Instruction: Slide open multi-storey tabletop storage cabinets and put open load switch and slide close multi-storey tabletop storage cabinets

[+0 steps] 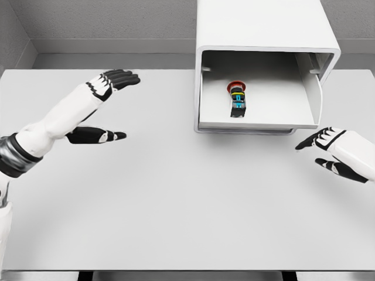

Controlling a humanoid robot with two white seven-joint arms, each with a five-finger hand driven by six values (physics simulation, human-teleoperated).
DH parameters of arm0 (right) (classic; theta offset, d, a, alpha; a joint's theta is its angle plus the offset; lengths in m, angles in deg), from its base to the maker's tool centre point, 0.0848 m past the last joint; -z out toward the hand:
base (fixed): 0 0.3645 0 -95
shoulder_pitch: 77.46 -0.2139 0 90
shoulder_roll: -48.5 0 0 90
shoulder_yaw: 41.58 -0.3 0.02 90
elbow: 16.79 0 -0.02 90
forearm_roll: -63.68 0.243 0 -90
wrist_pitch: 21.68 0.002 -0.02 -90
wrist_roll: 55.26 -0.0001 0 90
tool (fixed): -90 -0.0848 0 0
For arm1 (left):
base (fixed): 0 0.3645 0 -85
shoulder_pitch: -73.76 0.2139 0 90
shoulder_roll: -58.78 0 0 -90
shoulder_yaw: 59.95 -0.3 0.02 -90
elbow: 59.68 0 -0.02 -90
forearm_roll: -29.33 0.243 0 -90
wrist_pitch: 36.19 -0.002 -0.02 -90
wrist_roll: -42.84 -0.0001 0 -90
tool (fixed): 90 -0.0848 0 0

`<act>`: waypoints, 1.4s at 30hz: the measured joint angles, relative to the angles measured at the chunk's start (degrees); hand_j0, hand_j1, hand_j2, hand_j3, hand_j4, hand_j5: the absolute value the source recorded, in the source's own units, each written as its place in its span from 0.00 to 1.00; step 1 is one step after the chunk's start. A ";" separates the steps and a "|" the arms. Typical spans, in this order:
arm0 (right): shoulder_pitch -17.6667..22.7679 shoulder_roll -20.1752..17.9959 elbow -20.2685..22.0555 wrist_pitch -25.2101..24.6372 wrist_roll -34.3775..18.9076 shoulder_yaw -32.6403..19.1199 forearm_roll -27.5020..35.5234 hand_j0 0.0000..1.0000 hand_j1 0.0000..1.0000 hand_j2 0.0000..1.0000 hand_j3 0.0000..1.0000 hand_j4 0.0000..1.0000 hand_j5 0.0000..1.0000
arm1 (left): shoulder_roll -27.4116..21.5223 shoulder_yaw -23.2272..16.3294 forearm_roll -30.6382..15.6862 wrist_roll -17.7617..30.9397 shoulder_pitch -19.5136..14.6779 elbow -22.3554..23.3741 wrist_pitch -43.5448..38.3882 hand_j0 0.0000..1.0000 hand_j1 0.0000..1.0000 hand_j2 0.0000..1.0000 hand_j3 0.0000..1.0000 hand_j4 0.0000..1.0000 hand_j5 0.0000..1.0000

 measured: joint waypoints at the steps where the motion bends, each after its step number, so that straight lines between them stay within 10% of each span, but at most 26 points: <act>1: -0.61 0.01 0.00 0.00 0.00 0.11 -0.02 0.67 0.67 0.67 0.67 0.67 0.67 | -0.46 1.86 -0.43 -0.01 1.06 0.78 -0.02 1.00 1.00 1.00 1.00 1.00 1.00; 11: -4.66 -0.09 -0.61 -0.71 -0.26 2.75 2.14 0.67 0.67 0.67 0.67 0.67 0.67 | -3.12 7.63 1.22 -0.03 2.20 19.17 -0.09 1.00 1.00 1.00 1.00 1.00 1.00; 42: 2.11 -0.76 1.03 0.00 0.55 -0.18 1.03 0.71 0.71 0.71 0.71 0.71 0.71 | -3.63 8.20 2.25 -0.03 1.58 22.25 -0.07 1.00 1.00 1.00 1.00 1.00 1.00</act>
